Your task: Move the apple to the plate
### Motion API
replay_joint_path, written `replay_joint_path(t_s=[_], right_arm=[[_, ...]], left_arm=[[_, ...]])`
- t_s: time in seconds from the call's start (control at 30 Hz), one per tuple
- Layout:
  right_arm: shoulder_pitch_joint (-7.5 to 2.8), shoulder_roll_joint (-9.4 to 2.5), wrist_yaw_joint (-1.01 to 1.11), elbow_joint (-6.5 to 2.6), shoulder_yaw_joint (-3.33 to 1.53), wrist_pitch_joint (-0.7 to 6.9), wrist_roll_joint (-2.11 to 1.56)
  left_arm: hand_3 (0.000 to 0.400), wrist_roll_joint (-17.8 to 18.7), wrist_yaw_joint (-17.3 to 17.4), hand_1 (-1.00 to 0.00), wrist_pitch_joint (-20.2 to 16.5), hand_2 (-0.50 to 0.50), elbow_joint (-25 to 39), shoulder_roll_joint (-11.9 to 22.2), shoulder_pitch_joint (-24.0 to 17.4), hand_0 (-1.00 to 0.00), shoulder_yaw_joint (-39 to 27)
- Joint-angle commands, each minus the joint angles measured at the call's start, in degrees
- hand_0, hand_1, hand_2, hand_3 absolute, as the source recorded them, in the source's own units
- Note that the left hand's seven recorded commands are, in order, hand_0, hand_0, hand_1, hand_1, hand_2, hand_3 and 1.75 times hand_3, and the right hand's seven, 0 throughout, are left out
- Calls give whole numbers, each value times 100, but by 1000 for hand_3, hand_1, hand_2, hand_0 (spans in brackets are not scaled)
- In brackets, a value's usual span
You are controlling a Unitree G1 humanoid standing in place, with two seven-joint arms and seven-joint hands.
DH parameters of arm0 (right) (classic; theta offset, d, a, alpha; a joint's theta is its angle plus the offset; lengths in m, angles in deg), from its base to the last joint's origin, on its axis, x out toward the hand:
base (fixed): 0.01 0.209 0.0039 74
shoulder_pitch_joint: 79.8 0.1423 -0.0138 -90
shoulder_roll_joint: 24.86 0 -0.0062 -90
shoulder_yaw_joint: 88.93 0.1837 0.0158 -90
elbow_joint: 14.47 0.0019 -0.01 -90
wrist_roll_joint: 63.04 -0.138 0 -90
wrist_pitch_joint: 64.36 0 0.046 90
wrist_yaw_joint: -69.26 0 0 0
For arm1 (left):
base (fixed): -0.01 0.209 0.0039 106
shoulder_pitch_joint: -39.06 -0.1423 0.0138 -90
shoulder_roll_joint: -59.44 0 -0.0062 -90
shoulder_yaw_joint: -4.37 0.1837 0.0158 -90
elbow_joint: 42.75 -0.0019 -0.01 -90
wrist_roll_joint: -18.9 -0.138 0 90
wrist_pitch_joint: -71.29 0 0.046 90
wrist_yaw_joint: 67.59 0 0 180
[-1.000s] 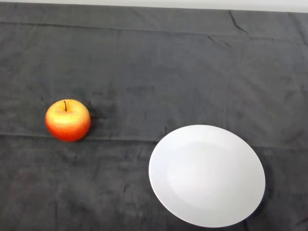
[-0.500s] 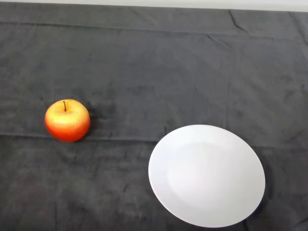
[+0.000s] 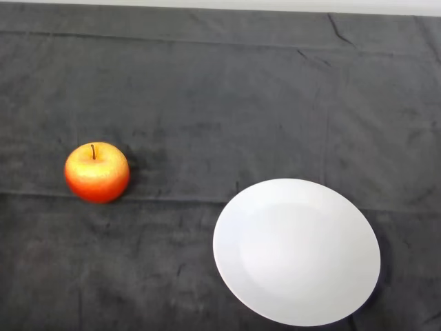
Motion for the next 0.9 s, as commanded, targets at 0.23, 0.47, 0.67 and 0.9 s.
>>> replay_joint_path(t_s=[0.23,0.47,0.67,0.9], right_arm=[[-156,36,13,-74,45,3,-39],[-156,36,13,-74,45,4,-39],[-156,36,13,-75,45,4,-39],[-154,36,13,-77,45,4,-38]], left_arm=[[0,-319,519,0,202,0,106,-133,253,0,335],[0,-487,880,0,272,0,42,-189,330,0,546],[0,-632,1086,0,278,0,-22,-288,491,0,726],[0,-824,1266,0,291,0,-66,-485,750,0,968]])
